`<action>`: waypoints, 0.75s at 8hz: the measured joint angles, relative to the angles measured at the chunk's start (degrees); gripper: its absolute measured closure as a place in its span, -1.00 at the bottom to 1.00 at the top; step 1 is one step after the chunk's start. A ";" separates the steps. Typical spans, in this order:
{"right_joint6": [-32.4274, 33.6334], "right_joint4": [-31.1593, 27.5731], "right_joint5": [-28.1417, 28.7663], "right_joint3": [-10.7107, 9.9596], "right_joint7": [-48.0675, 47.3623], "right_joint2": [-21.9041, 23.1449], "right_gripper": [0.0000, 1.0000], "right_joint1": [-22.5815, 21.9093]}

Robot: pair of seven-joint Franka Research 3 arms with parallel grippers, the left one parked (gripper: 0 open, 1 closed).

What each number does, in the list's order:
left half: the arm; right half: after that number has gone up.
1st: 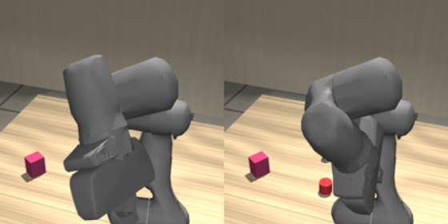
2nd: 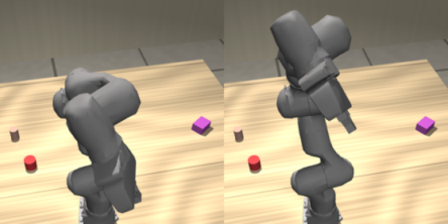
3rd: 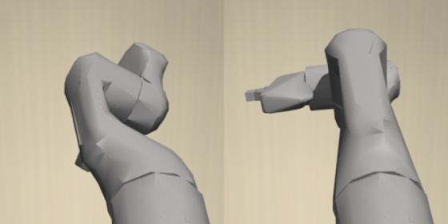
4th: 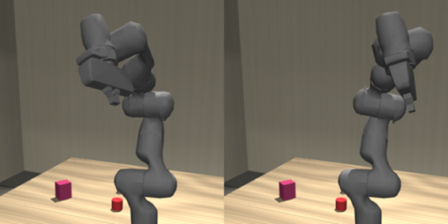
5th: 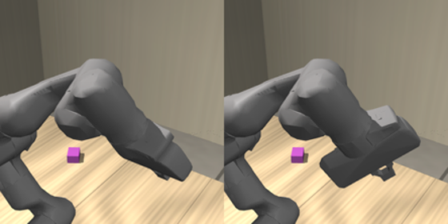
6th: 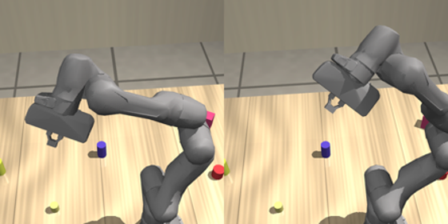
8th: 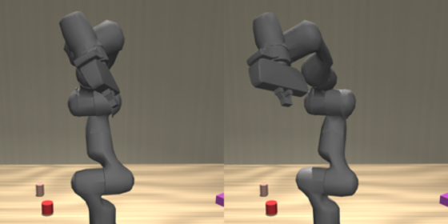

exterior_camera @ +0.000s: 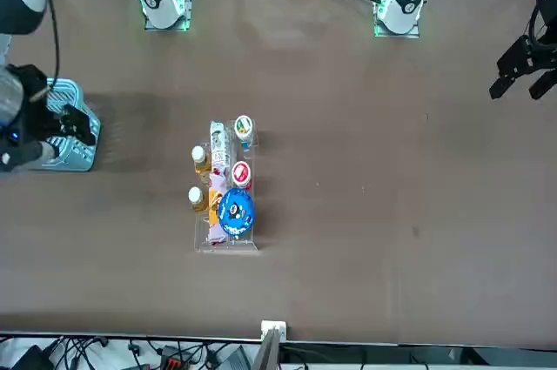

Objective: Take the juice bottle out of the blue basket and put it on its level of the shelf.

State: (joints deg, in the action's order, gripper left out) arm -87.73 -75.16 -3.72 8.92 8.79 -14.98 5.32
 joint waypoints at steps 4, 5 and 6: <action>-1.73 -12.49 2.99 -1.44 -11.65 9.11 -1.00 1.34; -3.29 -15.47 3.39 -1.27 -13.01 11.62 -1.00 1.18; -4.20 -17.36 3.48 -1.20 -13.24 13.47 -1.00 0.87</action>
State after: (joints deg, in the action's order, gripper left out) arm -91.93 -92.52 -0.23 7.72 -4.44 -1.51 6.19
